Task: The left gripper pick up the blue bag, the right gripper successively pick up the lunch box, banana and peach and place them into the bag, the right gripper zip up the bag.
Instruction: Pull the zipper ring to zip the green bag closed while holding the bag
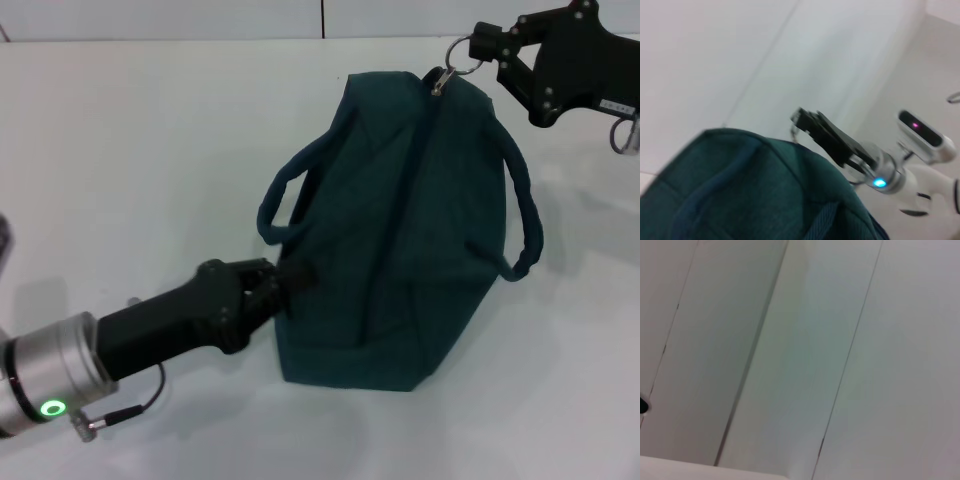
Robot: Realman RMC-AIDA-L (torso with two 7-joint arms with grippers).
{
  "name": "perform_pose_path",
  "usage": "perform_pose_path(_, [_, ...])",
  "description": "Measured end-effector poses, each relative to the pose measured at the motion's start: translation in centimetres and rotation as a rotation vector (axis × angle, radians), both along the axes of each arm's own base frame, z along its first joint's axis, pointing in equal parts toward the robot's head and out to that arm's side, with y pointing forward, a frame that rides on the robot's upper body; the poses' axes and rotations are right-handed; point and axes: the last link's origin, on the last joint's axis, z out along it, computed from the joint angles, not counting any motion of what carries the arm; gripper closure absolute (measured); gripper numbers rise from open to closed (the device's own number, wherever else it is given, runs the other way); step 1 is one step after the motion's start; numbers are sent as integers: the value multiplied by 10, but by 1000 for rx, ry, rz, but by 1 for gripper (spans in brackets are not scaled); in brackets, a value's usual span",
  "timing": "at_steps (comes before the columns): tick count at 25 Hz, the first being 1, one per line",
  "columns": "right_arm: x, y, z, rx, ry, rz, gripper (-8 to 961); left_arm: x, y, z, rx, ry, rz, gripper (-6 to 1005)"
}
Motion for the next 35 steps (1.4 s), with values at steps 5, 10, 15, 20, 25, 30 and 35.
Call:
perform_pose_path(5, [-1,3,-4,2,2,-10,945,-12,-1,9,58,-12,71,954])
perform_pose_path(10, [-2,1,-3,4,14,3,945,-19,2,15,116,-24,137,954])
perform_pose_path(15, [-2,-1,-4,-3,21,12,944,-19,3,12,149,-9,135,954])
perform_pose_path(20, [-2,-4,-3,-7,34,13,944,-21,4,14,202,6,134,810])
perform_pose_path(25, [-2,-6,-3,-14,43,19,944,-29,7,23,256,-10,194,603])
perform_pose_path(30, [1,-9,-4,-23,53,18,945,-38,15,41,260,-18,253,471])
perform_pose_path(35, [1,-11,-2,-22,68,19,945,-35,42,70,175,16,267,360])
